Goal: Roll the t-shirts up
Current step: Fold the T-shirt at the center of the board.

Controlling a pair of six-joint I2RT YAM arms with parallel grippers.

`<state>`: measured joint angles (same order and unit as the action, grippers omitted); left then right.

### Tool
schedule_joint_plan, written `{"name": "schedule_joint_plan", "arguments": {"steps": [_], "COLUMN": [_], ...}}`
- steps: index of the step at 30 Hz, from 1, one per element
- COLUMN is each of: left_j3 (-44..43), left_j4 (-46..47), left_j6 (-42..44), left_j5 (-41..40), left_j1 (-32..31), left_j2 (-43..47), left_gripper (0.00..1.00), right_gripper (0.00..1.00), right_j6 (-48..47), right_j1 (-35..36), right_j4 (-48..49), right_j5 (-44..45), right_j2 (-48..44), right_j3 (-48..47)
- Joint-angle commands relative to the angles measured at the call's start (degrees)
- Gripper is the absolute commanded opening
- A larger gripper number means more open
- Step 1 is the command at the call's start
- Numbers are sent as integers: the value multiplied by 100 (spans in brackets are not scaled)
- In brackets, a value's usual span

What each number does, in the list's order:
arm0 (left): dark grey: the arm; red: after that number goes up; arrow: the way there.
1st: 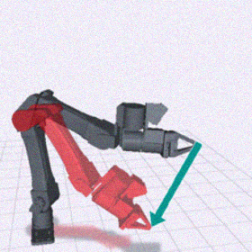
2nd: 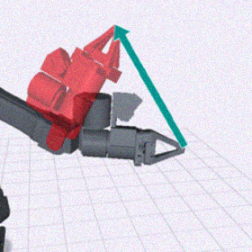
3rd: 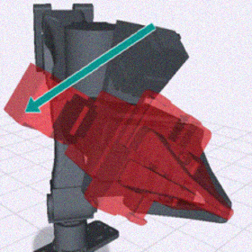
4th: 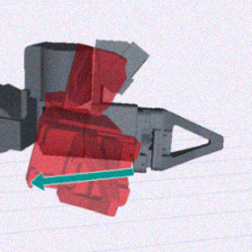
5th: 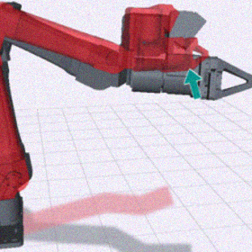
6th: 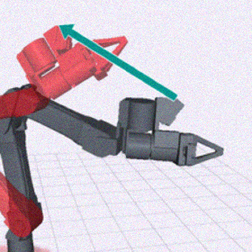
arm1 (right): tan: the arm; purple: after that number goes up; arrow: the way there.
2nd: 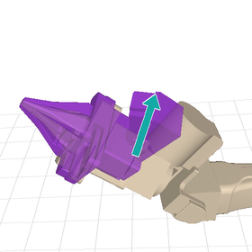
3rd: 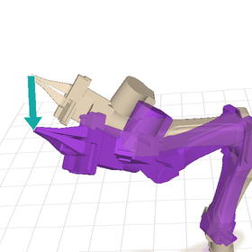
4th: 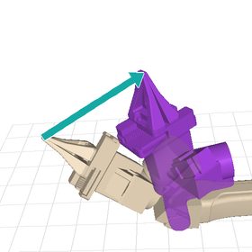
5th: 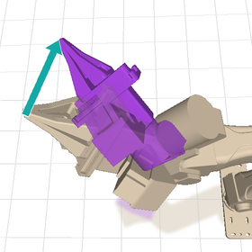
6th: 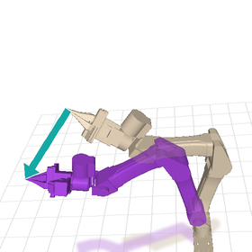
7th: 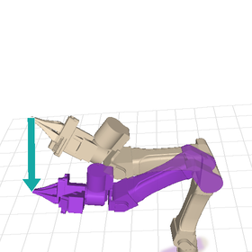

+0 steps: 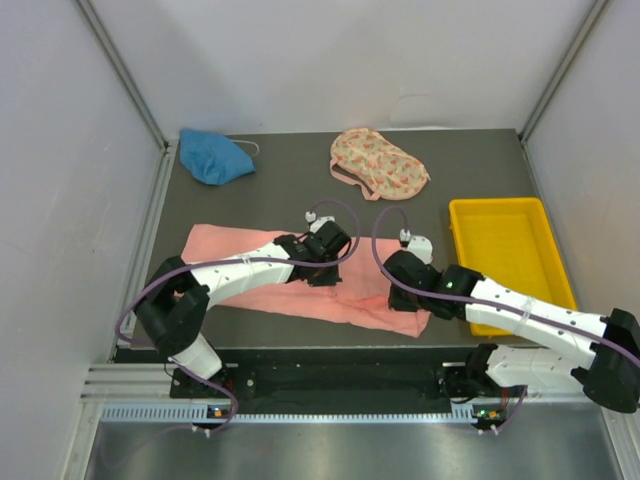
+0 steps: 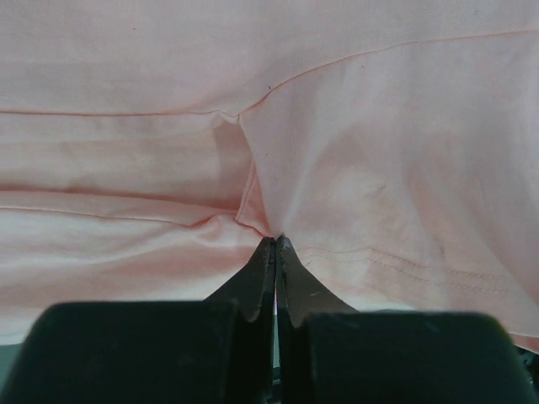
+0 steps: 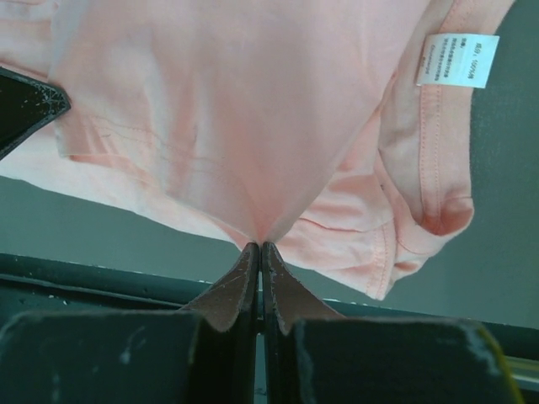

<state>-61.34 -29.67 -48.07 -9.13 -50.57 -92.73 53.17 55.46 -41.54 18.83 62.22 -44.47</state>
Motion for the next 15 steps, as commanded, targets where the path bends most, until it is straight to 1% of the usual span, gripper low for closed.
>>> {"name": "schedule_joint_plan", "arguments": {"steps": [1,10,15], "left_j3": [-45,157,245], "left_j4": [-118,-30,49], "left_j6": [35,17,9], "left_j5": [-142,-72,-28], "left_j1": [55,126,196], "left_j2": [290,326,290], "left_gripper": [0,0,0], "right_gripper": [0,0,0], "right_j6": [106,159,150], "right_j1": [193,263,263], "right_j4": [-47,67,260], "right_j5": [165,77,-11], "right_j2": [106,238,458], "right_j3": [-378,-352,-343]}}
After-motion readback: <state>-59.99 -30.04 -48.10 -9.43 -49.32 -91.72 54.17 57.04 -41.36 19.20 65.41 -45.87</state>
